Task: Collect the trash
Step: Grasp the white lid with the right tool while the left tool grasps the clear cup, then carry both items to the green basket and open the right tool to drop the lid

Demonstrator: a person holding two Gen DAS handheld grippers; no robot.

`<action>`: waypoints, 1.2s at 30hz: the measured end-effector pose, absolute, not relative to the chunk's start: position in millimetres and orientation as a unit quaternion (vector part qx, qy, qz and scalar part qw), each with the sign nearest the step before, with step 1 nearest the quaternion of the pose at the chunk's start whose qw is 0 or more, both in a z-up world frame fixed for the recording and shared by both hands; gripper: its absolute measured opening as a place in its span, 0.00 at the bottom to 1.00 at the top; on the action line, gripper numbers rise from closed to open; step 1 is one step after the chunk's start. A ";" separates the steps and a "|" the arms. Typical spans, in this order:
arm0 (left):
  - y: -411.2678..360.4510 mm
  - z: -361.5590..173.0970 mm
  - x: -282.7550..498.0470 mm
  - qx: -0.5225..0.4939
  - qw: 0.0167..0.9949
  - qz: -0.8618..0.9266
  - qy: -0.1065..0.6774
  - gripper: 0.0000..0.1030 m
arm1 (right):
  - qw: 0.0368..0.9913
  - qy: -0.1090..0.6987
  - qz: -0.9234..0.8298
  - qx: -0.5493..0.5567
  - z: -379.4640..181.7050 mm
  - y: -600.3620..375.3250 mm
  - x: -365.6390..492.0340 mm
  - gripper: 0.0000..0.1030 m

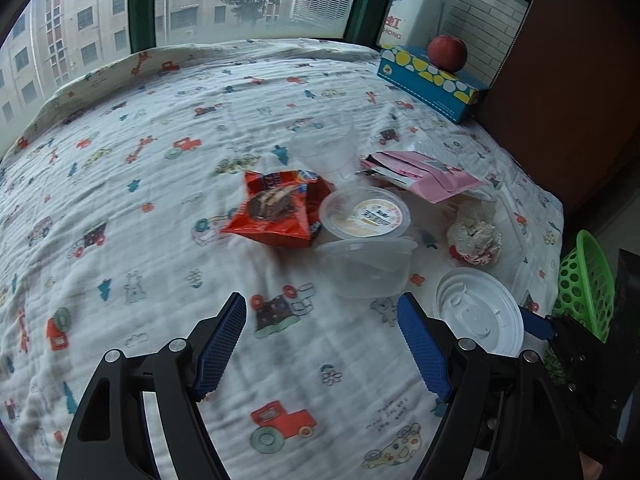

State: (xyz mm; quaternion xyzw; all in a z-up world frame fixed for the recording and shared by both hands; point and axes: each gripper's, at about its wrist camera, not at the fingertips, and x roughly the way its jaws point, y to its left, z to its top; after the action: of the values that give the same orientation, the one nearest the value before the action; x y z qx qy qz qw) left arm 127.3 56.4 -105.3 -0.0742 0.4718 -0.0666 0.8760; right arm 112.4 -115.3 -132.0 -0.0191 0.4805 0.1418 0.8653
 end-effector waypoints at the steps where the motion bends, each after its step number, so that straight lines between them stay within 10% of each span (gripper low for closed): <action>1: 53.6 -107.2 129.9 -0.076 0.875 -0.070 0.474 0.72 | 0.865 0.481 0.142 -0.016 -130.1 -119.0 109.3 0.88; 36: 32.5 -102.9 120.4 -0.112 0.869 -0.106 0.470 0.52 | 0.897 0.423 0.111 0.067 -65.9 -205.0 53.4 0.88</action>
State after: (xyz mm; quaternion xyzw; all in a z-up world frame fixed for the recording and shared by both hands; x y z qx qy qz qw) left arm 120.4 32.5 -102.9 -0.1118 0.4701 -0.1060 0.8691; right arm 53.4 -205.0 -65.9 0.0668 0.4232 0.1110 0.8967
